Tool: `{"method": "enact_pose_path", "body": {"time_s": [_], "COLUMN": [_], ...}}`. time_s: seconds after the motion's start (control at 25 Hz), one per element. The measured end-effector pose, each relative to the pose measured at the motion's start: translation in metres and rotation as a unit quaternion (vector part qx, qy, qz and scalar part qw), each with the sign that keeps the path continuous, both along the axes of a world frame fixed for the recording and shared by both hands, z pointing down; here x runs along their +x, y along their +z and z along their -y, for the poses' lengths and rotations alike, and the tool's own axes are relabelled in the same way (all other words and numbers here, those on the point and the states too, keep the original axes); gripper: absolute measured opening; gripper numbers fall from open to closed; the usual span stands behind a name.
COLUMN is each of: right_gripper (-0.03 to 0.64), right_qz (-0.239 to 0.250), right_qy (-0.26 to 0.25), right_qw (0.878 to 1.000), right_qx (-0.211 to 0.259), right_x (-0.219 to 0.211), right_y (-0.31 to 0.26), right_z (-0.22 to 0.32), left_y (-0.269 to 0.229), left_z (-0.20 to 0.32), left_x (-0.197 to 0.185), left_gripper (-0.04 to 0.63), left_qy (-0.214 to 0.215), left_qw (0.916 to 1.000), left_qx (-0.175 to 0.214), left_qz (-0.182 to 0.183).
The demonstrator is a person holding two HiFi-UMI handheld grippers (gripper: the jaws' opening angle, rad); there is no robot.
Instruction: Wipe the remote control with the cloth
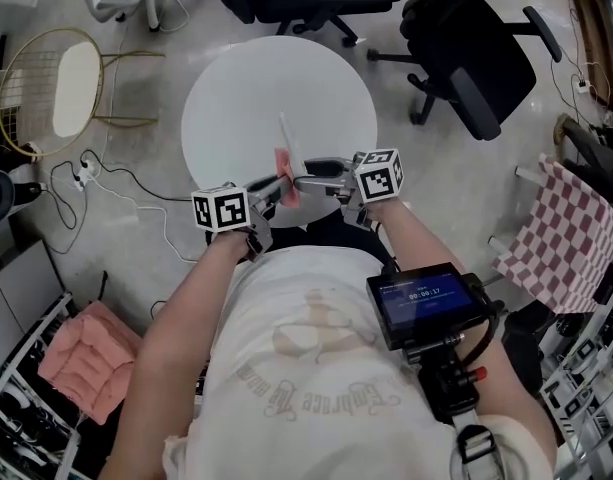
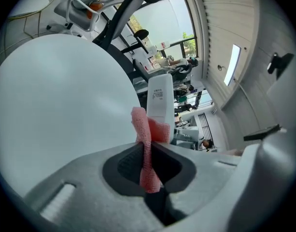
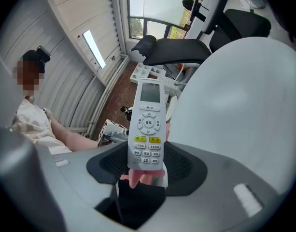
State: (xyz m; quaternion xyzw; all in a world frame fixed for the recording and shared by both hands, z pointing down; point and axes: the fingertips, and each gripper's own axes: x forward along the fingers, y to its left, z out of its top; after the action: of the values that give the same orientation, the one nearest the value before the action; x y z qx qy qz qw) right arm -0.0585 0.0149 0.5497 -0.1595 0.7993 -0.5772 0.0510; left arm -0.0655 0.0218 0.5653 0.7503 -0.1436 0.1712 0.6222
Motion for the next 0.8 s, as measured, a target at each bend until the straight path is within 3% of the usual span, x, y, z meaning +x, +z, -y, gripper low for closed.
{"method": "enact_pose_path", "body": {"time_s": [0.16,0.32,0.48,0.8], "right_gripper": [0.239,0.239,0.239,0.241], "right_qz": [-0.068,-0.187,-0.326,-0.512], "right_qy": [0.030,0.029,-0.013,-0.061], "right_qw": [0.997,0.981,0.944,0.856], "right_qx": [-0.013,-0.038,-0.056,-0.037], "right_x": [0.013,0.028,0.044,0.068], "right_y": [0.023,0.061,0.096,0.127], "right_z": [0.007,0.003,-0.010,-0.009], "left_y": [0.005,0.014,0.013,0.009], "left_z": [-0.016,-0.023,-0.029,-0.029], "left_x": [0.006,-0.002,-0.016,-0.040], "left_gripper": [0.031,0.031,0.031,0.031], "left_qy": [0.038,0.059,0.059,0.020], "left_qw": [0.9992,0.9974,0.9963,0.9966], "left_qx": [-0.002,0.000,0.009,0.019], "left_qz": [0.009,0.041,0.061,0.077]}}
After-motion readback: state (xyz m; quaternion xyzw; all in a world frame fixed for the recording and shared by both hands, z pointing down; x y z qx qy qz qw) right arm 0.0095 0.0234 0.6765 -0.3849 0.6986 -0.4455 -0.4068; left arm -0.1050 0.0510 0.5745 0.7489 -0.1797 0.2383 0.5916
